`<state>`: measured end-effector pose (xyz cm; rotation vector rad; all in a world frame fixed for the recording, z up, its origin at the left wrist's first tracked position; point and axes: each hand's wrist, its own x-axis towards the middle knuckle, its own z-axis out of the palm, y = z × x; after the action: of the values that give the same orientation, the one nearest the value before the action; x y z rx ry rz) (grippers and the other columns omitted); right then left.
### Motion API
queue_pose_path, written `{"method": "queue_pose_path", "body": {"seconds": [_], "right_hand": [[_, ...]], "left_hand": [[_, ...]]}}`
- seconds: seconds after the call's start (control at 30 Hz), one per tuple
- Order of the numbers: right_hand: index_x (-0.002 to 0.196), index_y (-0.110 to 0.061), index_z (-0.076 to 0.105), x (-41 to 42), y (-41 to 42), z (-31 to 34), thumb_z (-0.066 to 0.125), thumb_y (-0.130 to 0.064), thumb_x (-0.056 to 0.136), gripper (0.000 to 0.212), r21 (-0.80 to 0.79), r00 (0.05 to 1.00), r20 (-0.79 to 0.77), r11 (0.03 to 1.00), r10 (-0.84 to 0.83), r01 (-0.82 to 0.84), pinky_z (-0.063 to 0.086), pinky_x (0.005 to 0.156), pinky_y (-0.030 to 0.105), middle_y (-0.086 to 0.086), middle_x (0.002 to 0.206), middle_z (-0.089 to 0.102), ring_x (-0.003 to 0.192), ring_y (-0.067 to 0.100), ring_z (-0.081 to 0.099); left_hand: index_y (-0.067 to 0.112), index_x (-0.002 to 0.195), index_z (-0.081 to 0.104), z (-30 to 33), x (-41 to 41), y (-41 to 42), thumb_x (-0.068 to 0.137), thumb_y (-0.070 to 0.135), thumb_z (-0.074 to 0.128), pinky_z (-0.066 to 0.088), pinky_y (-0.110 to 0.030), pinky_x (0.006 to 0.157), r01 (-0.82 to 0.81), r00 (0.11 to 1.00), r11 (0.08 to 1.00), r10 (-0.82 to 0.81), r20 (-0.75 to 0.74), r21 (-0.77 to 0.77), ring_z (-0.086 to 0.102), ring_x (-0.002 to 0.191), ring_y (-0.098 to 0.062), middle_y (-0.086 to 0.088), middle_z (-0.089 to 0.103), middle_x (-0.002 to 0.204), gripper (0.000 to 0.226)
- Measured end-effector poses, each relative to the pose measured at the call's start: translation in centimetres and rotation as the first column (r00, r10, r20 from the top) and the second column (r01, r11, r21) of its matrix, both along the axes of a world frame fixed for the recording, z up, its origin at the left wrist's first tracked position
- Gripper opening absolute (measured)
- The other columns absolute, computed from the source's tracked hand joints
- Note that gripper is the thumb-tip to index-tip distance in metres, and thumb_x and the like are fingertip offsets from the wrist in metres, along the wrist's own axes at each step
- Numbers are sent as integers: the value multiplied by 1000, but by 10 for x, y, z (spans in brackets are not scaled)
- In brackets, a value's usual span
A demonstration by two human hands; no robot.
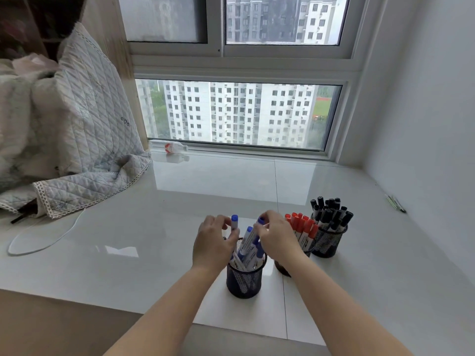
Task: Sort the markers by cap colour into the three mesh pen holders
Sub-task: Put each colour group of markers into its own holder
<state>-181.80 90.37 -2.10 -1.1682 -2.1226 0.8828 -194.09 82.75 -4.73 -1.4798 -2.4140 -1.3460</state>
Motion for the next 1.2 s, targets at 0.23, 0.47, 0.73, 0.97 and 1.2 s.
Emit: {"method": "queue_pose_path", "body": {"seconds": [0.23,0.47,0.73,0.97,1.2], "right_hand": [[90,-20,50,23,9,24,50,-28,94,8,-14,896,-414,985,-162,172,44,61,28,-2,77,56,69,18,53],[90,-9,53,37,11,26,50,-15,92,7,-535,574,-679,844,-458,41,49,62,31,4,67,60,59,15,57],[91,-9,53,32,-6,21,46,-2,93,10,-663,390,-748,566,-537,-491,55,54,20,7,70,65,66,15,60],[95,-12,47,22,-15,12,50,-1,92,11,-506,716,-679,810,-163,-296,57,69,26,13,94,69,81,20,69],[91,-14,64,17,-27,1,52,-29,93,19,-130,957,-291,991,3,-43,44,63,18,8,88,68,77,17,61]], "left_hand": [[19,89,47,24,-7,-11,88,22,58,33,-10,51,-72,980,942,5,198,328,52,62,-2,11,52,66,11],[16,82,47,22,-14,-19,89,17,47,44,-24,59,-375,684,865,15,730,334,56,59,-12,2,58,64,7],[9,81,58,18,-9,-27,87,14,47,54,-22,54,-384,18,867,-337,941,318,67,56,-8,1,69,60,14],[6,96,62,21,-3,-30,91,14,41,56,-24,63,-307,-282,847,-516,809,434,70,68,-9,-1,73,79,23],[17,94,57,19,0,-30,96,13,40,44,-26,73,-128,-128,872,-488,864,473,67,75,-6,3,73,90,17]]}}
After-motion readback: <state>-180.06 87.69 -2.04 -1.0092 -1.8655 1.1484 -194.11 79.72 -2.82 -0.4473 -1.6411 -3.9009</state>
